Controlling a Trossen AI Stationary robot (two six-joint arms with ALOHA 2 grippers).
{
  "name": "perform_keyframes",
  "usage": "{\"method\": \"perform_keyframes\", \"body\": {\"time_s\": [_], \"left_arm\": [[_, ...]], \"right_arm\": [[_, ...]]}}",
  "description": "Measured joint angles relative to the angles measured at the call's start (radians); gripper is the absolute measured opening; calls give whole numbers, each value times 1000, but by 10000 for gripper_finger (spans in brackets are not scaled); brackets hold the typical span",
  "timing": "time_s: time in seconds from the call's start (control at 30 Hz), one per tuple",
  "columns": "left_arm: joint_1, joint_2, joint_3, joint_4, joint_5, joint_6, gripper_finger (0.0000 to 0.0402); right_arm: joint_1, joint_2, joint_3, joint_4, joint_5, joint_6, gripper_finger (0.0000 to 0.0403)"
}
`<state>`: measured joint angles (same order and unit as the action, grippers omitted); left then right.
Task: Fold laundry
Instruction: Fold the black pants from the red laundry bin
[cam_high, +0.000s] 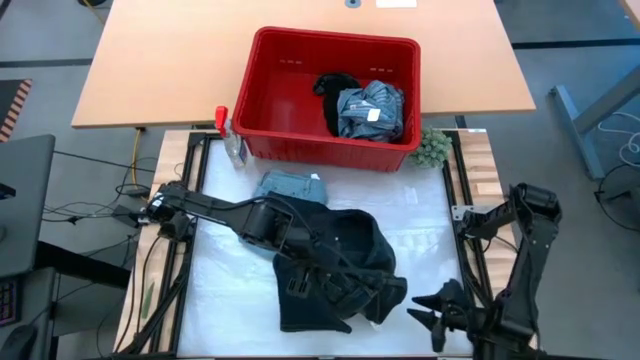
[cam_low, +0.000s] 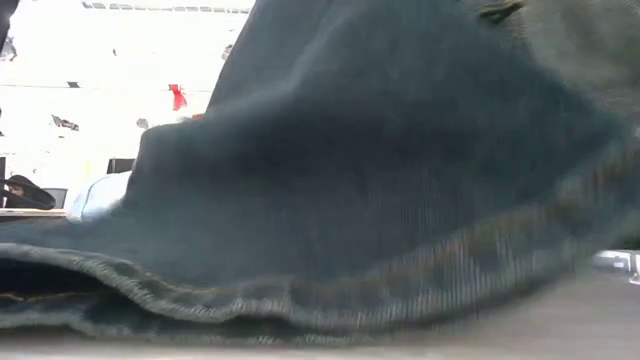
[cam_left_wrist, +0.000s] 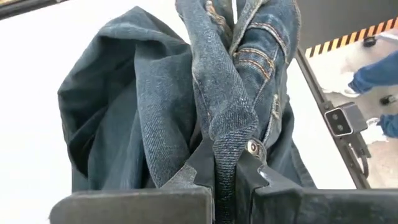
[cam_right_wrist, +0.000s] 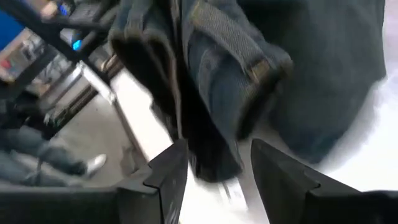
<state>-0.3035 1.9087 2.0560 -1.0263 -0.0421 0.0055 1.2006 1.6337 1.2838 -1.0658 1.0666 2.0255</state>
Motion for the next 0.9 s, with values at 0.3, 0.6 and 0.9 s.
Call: {"method": "perform_keyframes", "body": {"time_s": [0.3,0.6,0.9], "left_arm": [[-27,-10,0,-7,-70,-28,0],[-127,-175,-348,239,-272,-103,0],[-138,-483,-770,636,-323,-231,0]], "right_arm": [[-101,-5,1,6,56,-86,204],[-175,-5,1,225,39,-298,204],[-383,-5,1,449,-239,-735,203]]}}
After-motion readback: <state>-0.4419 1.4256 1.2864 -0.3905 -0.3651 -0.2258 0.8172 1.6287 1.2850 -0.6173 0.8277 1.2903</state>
